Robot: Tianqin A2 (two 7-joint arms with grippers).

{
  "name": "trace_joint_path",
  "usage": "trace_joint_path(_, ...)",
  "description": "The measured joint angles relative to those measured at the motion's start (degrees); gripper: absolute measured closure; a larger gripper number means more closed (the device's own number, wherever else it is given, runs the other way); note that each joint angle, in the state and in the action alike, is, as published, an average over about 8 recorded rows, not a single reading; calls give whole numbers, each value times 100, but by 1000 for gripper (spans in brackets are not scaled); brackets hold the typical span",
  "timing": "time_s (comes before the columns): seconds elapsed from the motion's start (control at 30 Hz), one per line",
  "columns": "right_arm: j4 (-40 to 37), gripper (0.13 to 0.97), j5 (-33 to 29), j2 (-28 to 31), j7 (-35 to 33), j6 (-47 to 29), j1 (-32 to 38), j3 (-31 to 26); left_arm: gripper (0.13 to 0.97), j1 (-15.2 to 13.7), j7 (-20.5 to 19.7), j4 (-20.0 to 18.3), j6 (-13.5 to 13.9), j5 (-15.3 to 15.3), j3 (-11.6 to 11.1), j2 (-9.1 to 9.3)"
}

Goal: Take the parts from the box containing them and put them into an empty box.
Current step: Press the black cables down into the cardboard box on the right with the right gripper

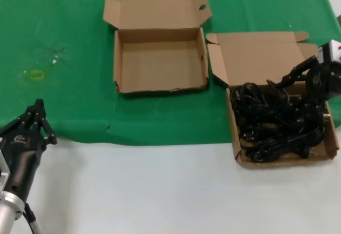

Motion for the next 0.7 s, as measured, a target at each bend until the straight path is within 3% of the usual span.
trace_joint_path(0.1,16,692,0,-6,17,0,-6,-3,953,0,0,0,0,0,0,0)
trace_joint_path(0.37,89,769,-9,11,86,-14,-22,-14,953,0,0,0,0,0,0,0)
trace_joint_path(0.5,125,769,-5,28,104,-17,-54,-14,953,0,0,0,0,0,0,0)
trace_joint_path(0.7,184,849,5,59,128,-17,-113,-9,953,0,0,0,0,0,0,0)
